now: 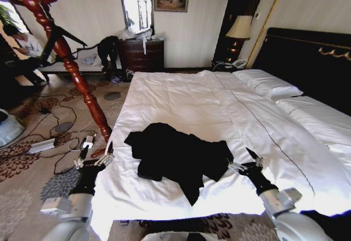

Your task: Pick up the clothes from the bed and hang them on the clothes hanger.

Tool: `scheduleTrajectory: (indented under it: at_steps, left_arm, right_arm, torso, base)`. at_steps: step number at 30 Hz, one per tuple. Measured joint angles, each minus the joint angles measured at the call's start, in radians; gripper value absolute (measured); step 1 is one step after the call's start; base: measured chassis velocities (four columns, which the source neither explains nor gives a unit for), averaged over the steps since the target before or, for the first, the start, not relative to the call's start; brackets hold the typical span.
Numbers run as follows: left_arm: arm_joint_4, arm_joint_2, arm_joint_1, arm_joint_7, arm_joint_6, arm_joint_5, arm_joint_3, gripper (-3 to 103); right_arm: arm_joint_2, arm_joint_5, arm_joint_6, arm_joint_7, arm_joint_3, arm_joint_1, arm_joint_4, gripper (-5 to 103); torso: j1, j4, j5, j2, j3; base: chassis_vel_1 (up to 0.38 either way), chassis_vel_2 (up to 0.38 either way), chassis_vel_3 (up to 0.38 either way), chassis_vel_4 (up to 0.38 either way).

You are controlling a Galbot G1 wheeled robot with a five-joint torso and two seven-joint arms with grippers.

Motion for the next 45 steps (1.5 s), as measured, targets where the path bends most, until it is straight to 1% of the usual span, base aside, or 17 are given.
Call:
scheduleTrajectory:
  at_steps: [2,3,4,6,8,10,13,14,16,19,22,26,27,29,35,41,45]
  left_arm:
    - [0.022,-0.009,-0.002,-0.003,-0.009,0.01,0.001,100]
    - [0.025,-0.011,-0.002,-0.003,-0.011,0.011,0.001,100]
    - [0.025,-0.011,-0.002,-0.003,-0.011,0.011,0.001,100]
    - [0.034,-0.021,-0.003,-0.003,-0.012,0.022,0.004,100]
    - [0.048,-0.034,-0.01,-0.006,-0.012,0.042,0.006,100]
    - [0.052,-0.038,-0.012,-0.008,-0.013,0.047,0.007,100]
    - [0.071,-0.052,-0.017,-0.016,-0.017,0.058,0.009,100]
    - [0.071,-0.052,-0.017,-0.016,-0.017,0.058,0.009,100]
    - [0.089,-0.057,-0.023,-0.022,-0.021,0.064,0.008,100]
    - [0.104,-0.065,-0.031,-0.03,-0.021,0.066,0.007,100]
    - [0.111,-0.069,-0.035,-0.036,-0.016,0.067,0.007,100]
    - [0.113,-0.067,-0.039,-0.039,-0.01,0.066,0.001,100]
    - [0.118,-0.065,-0.043,-0.044,-0.005,0.063,-0.003,100]
    - [0.123,-0.063,-0.043,-0.047,-0.003,0.062,-0.004,100]
    - [0.127,-0.062,-0.045,-0.052,0.001,0.062,-0.004,100]
    - [0.124,-0.058,-0.046,-0.059,0.009,0.062,-0.002,100]
    - [0.117,-0.053,-0.043,-0.06,0.011,0.058,-0.003,100]
  right_arm:
    - [-0.105,0.031,0.0,-0.014,-0.018,0.004,-0.023,100]
    - [-0.142,0.038,-0.002,-0.018,-0.023,0.004,-0.028,100]
    - [-0.142,0.038,-0.002,-0.018,-0.023,0.004,-0.028,100]
    - [-0.245,0.073,-0.024,-0.017,-0.045,0.008,-0.033,100]
    - [-0.302,0.082,-0.082,0.015,-0.09,0.036,-0.037,100]
    - [-0.307,0.072,-0.109,0.029,-0.118,0.058,-0.043,100]
    - [-0.271,0.043,-0.167,0.075,-0.286,0.196,-0.089,100]
    - [-0.271,0.043,-0.167,0.075,-0.286,0.196,-0.089,100]
    - [-0.236,0.026,-0.171,0.082,-0.387,0.292,-0.132,100]
    - [-0.195,0.016,-0.149,0.077,-0.497,0.401,-0.174,100]
    - [-0.152,0.058,-0.105,0.049,-0.623,0.503,-0.179,100]
    - [-0.123,0.08,-0.071,0.017,-0.692,0.55,-0.171,100]
    - [-0.09,0.088,-0.059,0.003,-0.745,0.577,-0.174,100]
    - [-0.061,0.085,-0.055,-0.001,-0.779,0.589,-0.192,100]
    - [-0.032,0.108,-0.051,-0.002,-0.797,0.57,-0.19,100]
    - [-0.026,0.121,-0.046,-0.007,-0.767,0.523,-0.177,100]
    - [-0.02,0.18,-0.05,-0.002,-0.74,0.475,-0.137,100]
  torso:
    - [0.0,-0.0001,-0.0001,0.0,0.0]
    - [0.0,0.0003,-0.0003,0.0,0.0]
    - [0.0,0.0003,-0.0003,0.0,0.0]
    - [0.0,0.0005,-0.0003,0.0,0.0]
    - [0.0,0.0007,-0.0006,0.0,0.0]
    - [0.0,0.0006,-0.0009,0.0,0.0]
    - [0.0,-0.0002,-0.0002,0.0,0.0]
    - [0.0,-0.0002,-0.0002,0.0,0.0]
    - [0.0,-0.0003,-0.0003,0.0,0.0]
    - [0.0,0.0001,-0.0002,0.0,0.0]
    - [0.0,0.0002,-0.0003,0.0,0.0]
    - [0.0,0.0004,-0.0006,0.0,0.0]
    - [0.0,0.0003,-0.0005,0.0,0.0]
    - [0.0,0.0001,-0.0004,0.0,0.0]
    - [0.0,0.0001,-0.0005,0.0,0.0]
    - [0.0,0.0001,-0.0005,0.0,0.0]
    - [0.0,0.0001,-0.0005,0.0,0.0]
  base:
    - [0.0,0.0,0.0,0.0]
    - [0.0,0.0,0.0,0.0]
    - [0.0,0.0,0.0,0.0]
    - [0.0,0.0,0.0,0.0]
    - [0.0,0.0,0.0,0.0]
    - [0.0,0.0,0.0,0.0]
    - [0.0,0.0,0.0,0.0]
    - [0.0,0.0,0.0,0.0]
    - [0.0,0.0,0.0,0.0]
    - [0.0,0.0,0.0,0.0]
    - [0.0,0.0,0.0,0.0]
    - [0.0,0.0,0.0,0.0]
    - [0.0,0.0,0.0,0.0]
    - [0.0,0.0,0.0,0.0]
    - [0.0,0.0,0.0,0.0]
    - [0.0,0.0,0.0,0.0]
    - [0.0,0.0,0.0,0.0]
